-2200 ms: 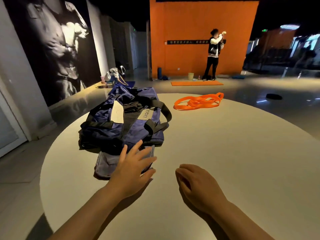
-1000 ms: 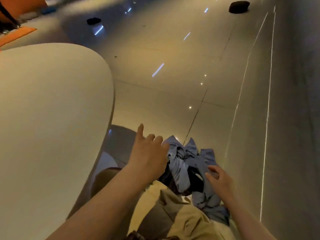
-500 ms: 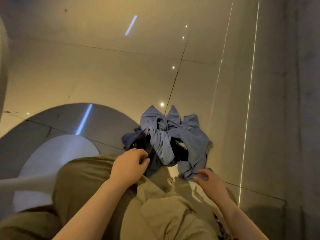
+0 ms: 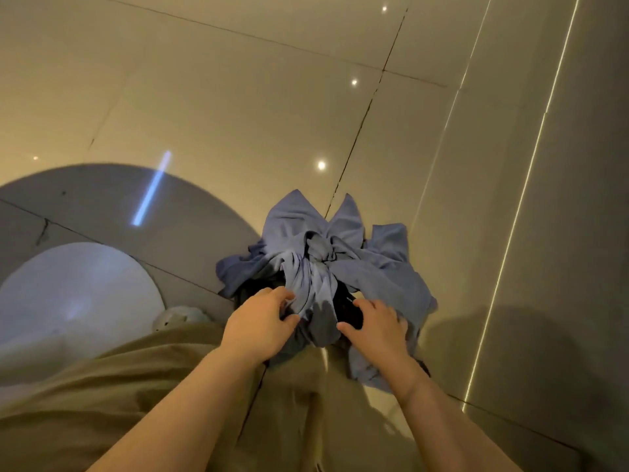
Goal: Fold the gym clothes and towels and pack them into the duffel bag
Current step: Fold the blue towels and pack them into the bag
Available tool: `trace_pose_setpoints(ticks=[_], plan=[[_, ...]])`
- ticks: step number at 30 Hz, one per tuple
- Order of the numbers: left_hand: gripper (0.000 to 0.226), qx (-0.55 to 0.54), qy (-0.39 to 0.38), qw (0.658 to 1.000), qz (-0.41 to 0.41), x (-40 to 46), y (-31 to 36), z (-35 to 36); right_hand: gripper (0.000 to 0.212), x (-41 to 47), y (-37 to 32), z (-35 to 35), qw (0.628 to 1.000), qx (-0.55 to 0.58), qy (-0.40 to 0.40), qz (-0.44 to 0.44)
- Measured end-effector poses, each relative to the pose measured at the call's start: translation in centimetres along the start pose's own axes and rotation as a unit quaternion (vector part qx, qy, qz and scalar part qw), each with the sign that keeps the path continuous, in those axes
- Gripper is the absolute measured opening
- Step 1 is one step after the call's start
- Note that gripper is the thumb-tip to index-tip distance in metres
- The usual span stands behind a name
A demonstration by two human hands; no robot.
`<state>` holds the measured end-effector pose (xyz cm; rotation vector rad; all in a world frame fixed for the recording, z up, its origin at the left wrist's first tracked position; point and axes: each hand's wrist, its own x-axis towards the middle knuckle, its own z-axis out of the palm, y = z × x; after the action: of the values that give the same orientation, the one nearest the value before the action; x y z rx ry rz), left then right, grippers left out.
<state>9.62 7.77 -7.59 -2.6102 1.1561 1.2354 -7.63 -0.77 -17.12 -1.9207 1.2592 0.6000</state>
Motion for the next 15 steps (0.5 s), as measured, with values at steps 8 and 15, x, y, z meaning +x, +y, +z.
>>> trace_pose_setpoints(ticks=[8,15], plan=[[0.062,-0.028,0.004,1.0,-0.013,7.3,-2.7,2.3,0.077,7.7,-3.0,1.5,0.996,-0.06,0.007,-0.066],[0.078,-0.055,-0.001,0.998,-0.04,12.0,-6.2,2.5,0.109,12.6,-4.4,2.5,0.984,-0.169,-0.017,-0.053]])
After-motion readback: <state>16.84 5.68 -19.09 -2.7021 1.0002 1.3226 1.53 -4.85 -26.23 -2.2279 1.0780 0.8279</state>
